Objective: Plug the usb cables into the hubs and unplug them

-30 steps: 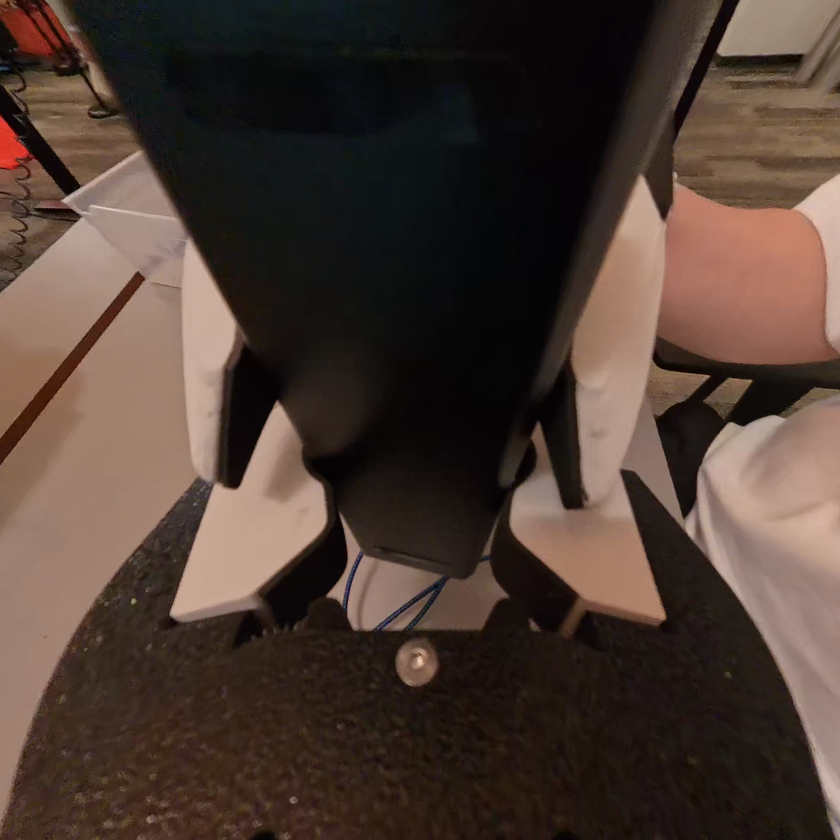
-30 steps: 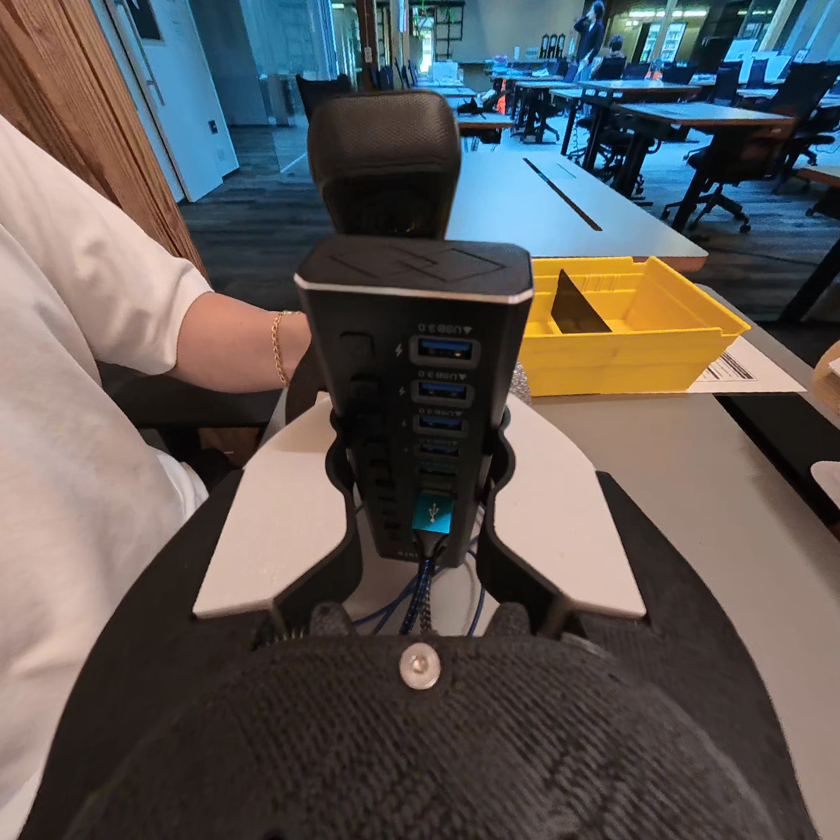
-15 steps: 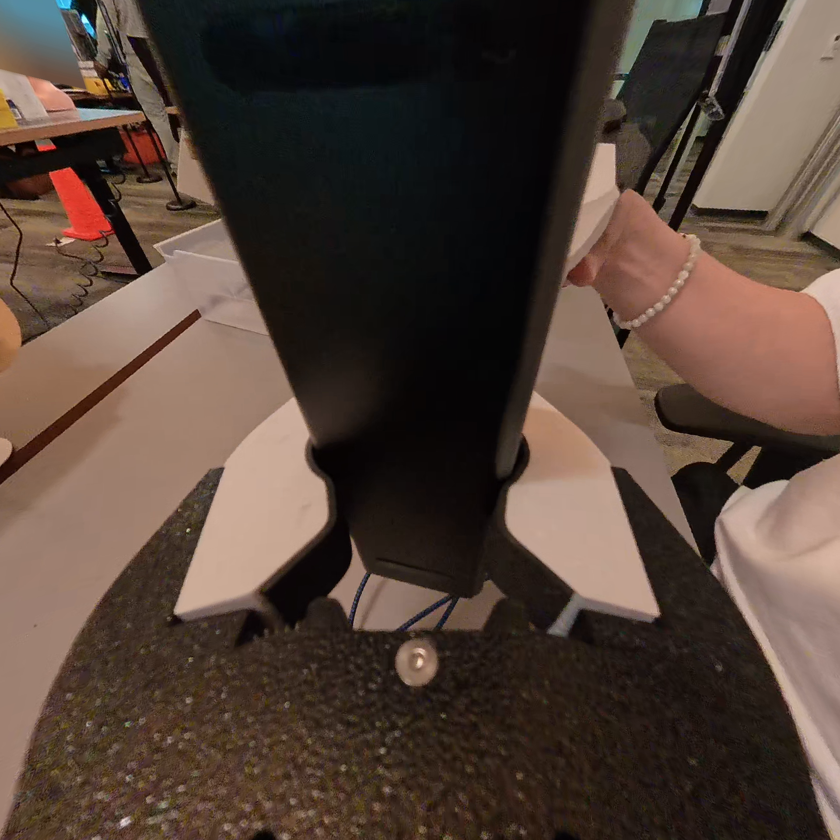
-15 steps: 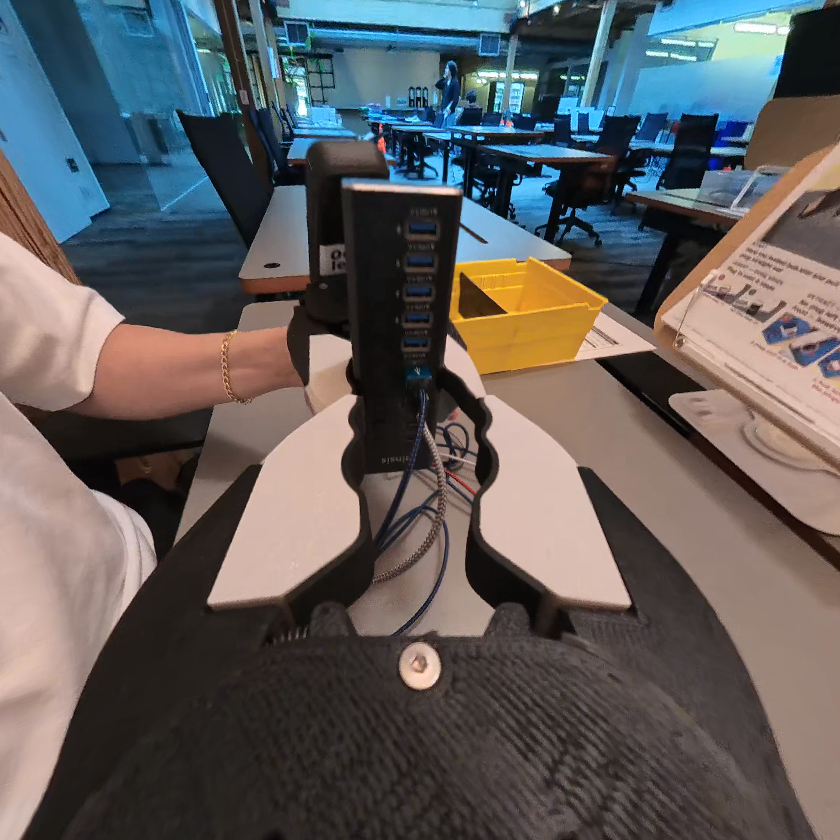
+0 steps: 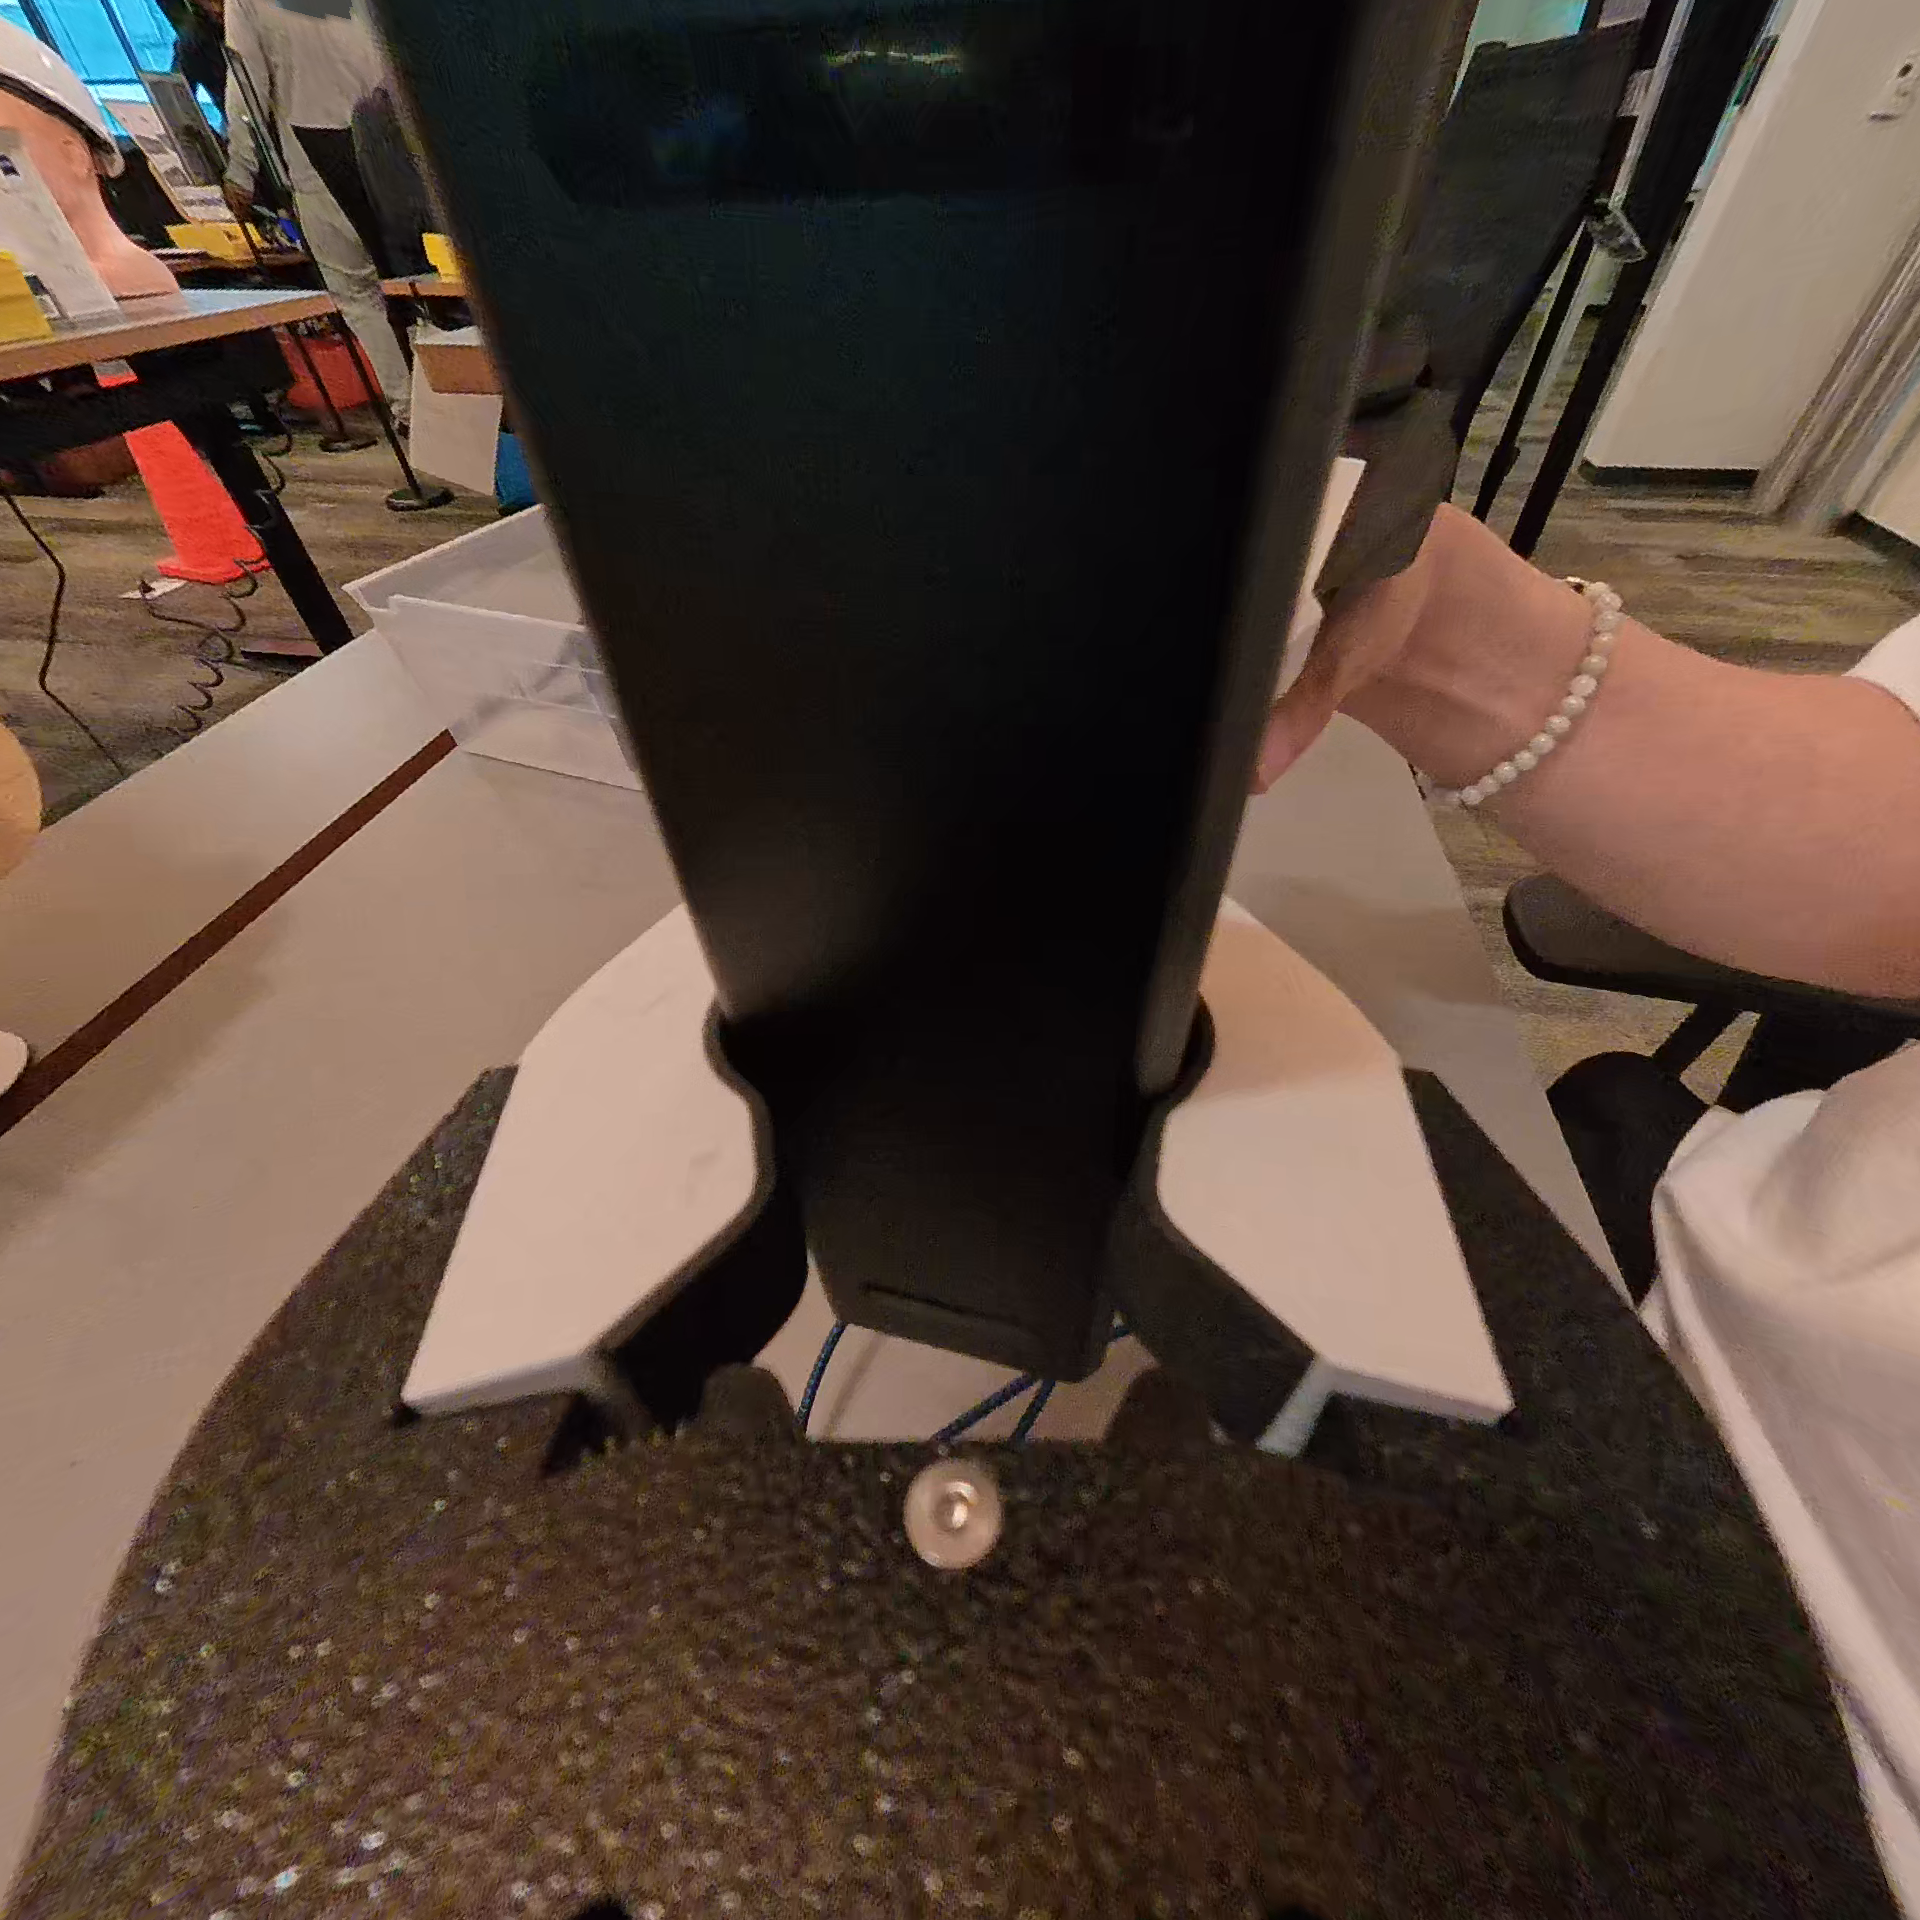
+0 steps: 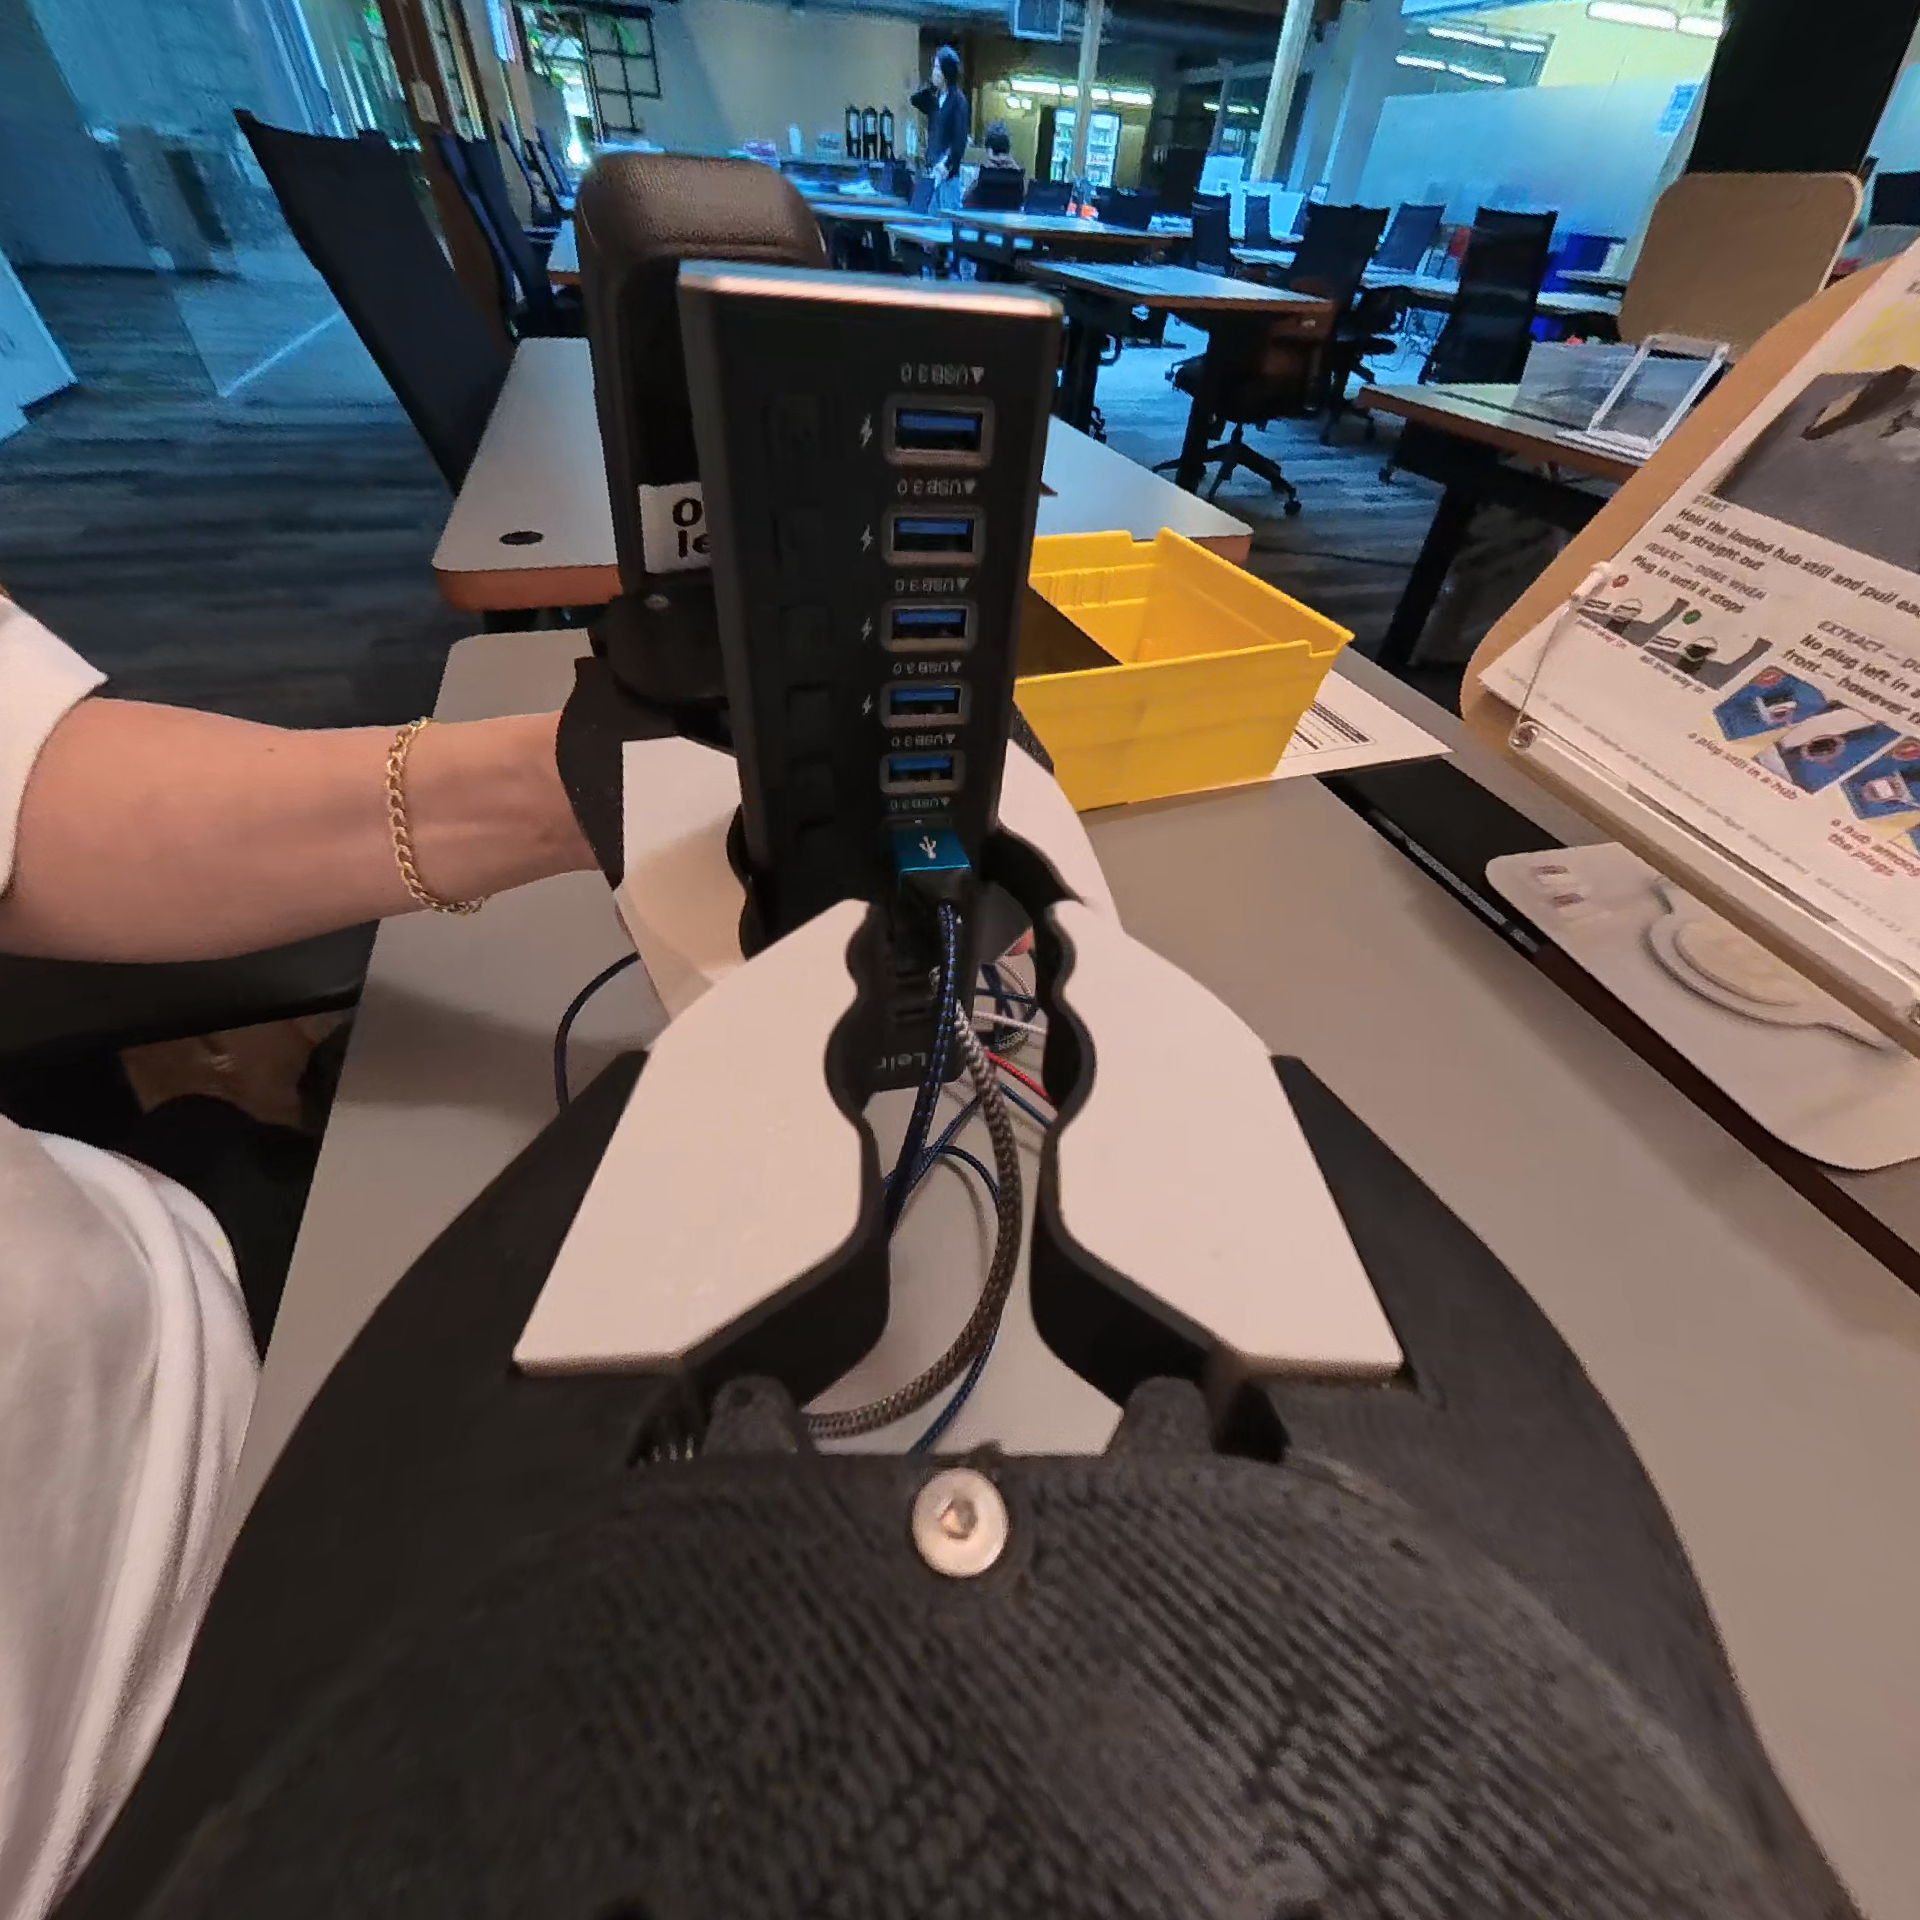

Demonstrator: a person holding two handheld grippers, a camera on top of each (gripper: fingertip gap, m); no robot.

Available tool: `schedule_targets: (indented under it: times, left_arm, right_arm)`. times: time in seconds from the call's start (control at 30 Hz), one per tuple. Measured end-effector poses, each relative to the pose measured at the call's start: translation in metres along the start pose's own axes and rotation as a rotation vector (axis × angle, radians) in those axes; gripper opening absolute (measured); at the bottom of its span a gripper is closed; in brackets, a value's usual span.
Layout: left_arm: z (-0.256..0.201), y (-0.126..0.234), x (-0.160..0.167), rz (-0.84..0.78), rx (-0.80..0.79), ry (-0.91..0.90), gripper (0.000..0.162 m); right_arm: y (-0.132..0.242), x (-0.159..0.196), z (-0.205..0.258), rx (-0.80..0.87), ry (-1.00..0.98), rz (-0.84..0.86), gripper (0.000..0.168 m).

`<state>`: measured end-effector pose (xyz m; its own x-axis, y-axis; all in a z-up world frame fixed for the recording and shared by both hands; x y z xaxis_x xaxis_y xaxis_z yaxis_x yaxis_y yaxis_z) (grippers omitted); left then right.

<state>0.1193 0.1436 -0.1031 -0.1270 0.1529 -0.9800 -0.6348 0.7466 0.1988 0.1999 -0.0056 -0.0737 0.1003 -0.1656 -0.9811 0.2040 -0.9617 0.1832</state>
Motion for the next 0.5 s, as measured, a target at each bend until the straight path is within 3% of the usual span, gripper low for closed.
schedule_targets:
  times: [0.07, 0.27, 0.5]
  left_arm:
    - [-0.0004, -0.0004, -0.001, 0.002, 0.003, -0.01, 0.074]
    - [-0.0001, 0.0003, -0.0024, -0.018, -0.002, -0.027, 0.073]
    - [-0.0015, 0.0039, -0.0005, -0.045, -0.013, -0.052, 0.074]
  right_arm:
    - [0.0006, -0.0009, 0.0016, -0.023, -0.002, -0.019, 0.007]
    - [0.0002, -0.0015, 0.0011, -0.03, -0.037, -0.036, 0.006]
    - [-0.0007, -0.0098, 0.0026, -0.051, -0.077, 0.059, 0.006]
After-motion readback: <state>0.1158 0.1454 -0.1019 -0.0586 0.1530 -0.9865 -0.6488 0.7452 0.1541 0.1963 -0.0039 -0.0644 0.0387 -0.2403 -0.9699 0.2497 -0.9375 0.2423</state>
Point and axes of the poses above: each gripper's, where its closed fingertips meet, y back along the fingers, x out of its underside, z = x × y across the jaws, the point moved 10 cm from there along y, back along the fingers, and after that the axes turned 2 degrees about x, right-handed, at the moved point
